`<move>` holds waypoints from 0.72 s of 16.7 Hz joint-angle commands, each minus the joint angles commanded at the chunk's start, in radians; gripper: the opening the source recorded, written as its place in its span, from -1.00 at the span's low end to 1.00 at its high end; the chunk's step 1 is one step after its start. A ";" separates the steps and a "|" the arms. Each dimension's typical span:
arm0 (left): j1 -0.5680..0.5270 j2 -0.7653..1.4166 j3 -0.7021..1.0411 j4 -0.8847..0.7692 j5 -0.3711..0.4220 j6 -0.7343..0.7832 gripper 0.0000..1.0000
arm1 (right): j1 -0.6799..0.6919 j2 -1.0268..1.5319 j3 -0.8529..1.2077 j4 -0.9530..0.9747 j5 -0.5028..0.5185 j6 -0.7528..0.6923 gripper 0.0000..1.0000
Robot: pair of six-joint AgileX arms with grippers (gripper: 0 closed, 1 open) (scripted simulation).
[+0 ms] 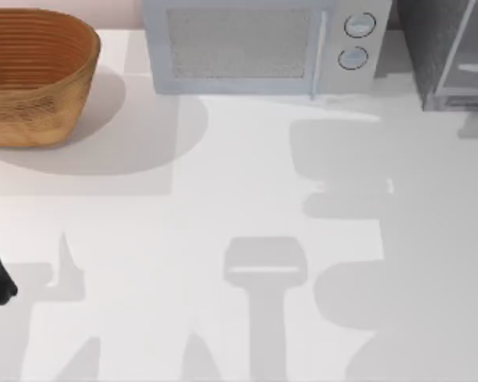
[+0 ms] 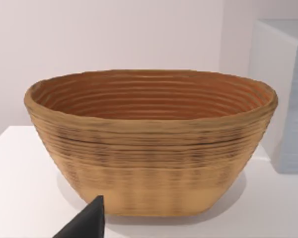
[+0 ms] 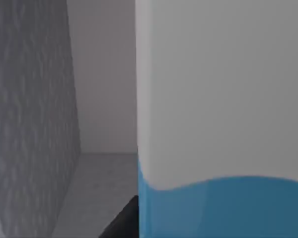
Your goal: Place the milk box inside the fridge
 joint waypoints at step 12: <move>0.000 0.000 0.000 0.000 0.000 0.000 1.00 | -0.057 0.456 0.213 0.261 -0.058 0.001 -1.00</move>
